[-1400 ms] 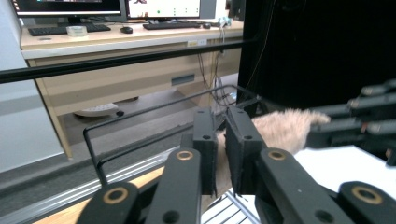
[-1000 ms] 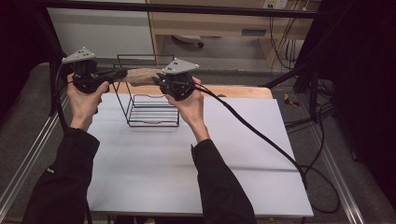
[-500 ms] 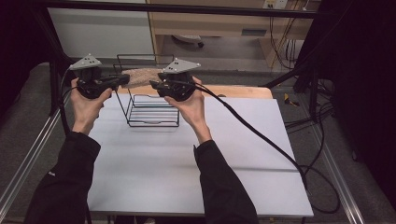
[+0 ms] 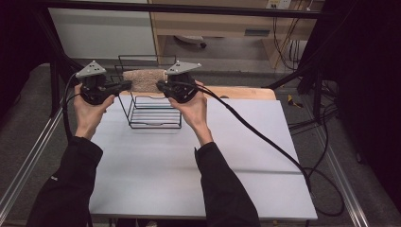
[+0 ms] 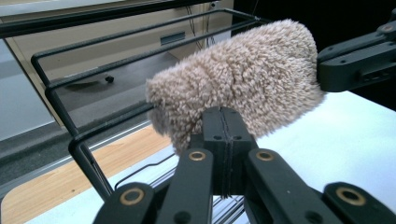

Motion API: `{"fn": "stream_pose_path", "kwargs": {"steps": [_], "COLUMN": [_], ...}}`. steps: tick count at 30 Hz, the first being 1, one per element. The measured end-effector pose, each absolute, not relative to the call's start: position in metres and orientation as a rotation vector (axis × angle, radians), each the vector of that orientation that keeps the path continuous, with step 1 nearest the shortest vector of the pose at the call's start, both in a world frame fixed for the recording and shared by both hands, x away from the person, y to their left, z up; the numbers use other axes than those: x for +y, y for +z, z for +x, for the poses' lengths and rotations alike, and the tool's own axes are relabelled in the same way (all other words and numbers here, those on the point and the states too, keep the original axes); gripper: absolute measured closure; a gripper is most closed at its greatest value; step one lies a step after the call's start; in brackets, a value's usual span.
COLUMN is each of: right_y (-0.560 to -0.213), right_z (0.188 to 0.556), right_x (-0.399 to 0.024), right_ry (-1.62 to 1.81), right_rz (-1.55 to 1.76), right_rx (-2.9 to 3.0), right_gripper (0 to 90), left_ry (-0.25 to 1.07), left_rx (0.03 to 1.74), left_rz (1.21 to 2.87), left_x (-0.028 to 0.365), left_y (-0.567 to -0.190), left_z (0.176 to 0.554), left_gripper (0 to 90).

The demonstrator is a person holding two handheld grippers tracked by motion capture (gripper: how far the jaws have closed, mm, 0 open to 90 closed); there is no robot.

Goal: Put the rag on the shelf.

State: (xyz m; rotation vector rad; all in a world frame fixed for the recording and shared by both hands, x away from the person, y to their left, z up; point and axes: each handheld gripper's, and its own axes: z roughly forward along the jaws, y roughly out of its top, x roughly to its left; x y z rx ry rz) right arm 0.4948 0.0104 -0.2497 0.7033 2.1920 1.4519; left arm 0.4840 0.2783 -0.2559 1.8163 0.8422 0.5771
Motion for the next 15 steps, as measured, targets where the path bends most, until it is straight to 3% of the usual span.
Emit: {"fn": "stream_pose_path", "kwargs": {"steps": [15], "right_y": [-0.262], "right_z": [0.503], "right_x": [0.016], "right_ry": [1.400], "right_rz": [0.758], "right_rx": [2.191], "right_gripper": [87.6], "left_ry": [0.579], "left_rx": [0.862], "left_rz": [1.806], "left_x": [0.278], "left_y": [-0.264], "left_z": [0.488], "left_gripper": [89.1]}}
